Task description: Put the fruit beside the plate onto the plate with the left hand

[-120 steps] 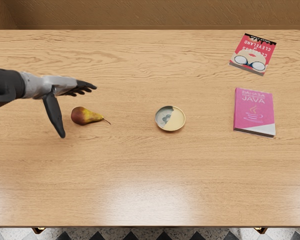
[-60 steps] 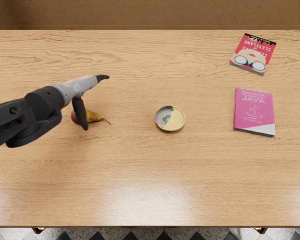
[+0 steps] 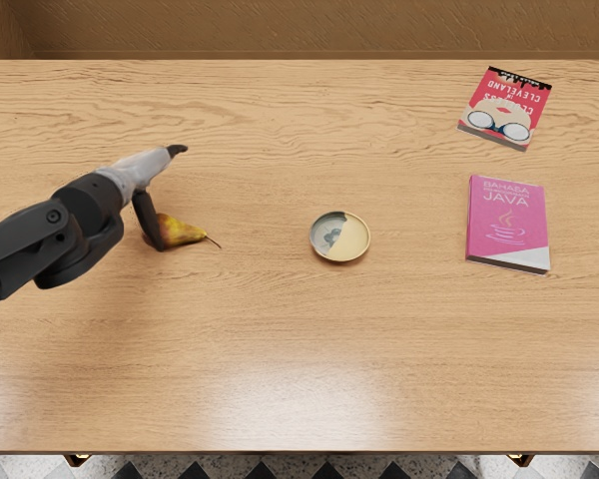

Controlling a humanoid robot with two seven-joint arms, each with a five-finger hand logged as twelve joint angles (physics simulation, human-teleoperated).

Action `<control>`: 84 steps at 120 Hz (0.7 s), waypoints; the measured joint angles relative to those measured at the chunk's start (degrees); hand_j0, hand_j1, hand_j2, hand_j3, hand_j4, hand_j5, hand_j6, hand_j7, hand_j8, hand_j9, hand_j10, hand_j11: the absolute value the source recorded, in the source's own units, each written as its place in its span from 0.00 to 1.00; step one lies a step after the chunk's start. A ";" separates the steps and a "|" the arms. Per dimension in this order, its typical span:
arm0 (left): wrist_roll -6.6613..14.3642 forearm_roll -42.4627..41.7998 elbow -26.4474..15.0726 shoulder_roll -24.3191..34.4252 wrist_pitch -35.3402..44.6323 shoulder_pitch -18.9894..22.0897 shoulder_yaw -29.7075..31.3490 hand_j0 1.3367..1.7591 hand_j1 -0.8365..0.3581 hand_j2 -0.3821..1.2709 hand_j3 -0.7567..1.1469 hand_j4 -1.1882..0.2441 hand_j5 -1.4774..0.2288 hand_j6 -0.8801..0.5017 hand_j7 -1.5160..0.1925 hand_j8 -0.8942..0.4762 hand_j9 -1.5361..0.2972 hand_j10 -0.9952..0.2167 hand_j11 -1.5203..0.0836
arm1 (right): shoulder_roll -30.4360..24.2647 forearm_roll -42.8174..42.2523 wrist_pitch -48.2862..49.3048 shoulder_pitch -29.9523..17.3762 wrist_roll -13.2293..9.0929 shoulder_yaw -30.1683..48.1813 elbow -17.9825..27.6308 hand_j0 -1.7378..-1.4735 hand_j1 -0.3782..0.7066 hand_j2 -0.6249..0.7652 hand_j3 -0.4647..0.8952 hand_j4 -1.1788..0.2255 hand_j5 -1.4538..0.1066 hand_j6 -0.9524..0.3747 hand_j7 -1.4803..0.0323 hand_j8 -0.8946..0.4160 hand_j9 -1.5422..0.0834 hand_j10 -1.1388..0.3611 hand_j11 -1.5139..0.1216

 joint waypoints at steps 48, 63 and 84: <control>0.00 -0.01 3.60 -1.89 2.71 0.27 2.90 0.76 0.90 0.24 0.40 0.76 0.79 0.56 0.81 0.58 0.77 0.74 0.87 | 0.00 0.00 0.01 0.00 0.00 0.00 0.00 0.30 0.04 0.45 0.34 0.83 0.92 0.71 0.97 0.67 0.94 0.75 0.91; 0.00 -0.04 3.72 -1.89 3.40 0.27 3.16 0.76 0.83 0.25 0.40 0.72 0.74 0.52 0.77 0.53 0.72 0.69 0.82 | 0.00 0.00 0.01 0.00 0.00 0.00 0.00 0.30 0.04 0.45 0.34 0.83 0.92 0.71 0.97 0.67 0.94 0.75 0.91; 0.01 -0.22 3.75 -1.97 3.69 0.36 3.32 0.76 0.75 0.29 0.40 0.65 0.67 0.45 0.69 0.46 0.65 0.61 0.74 | 0.00 0.00 0.01 0.00 0.00 0.00 0.00 0.30 0.04 0.45 0.34 0.83 0.92 0.71 0.97 0.67 0.94 0.75 0.91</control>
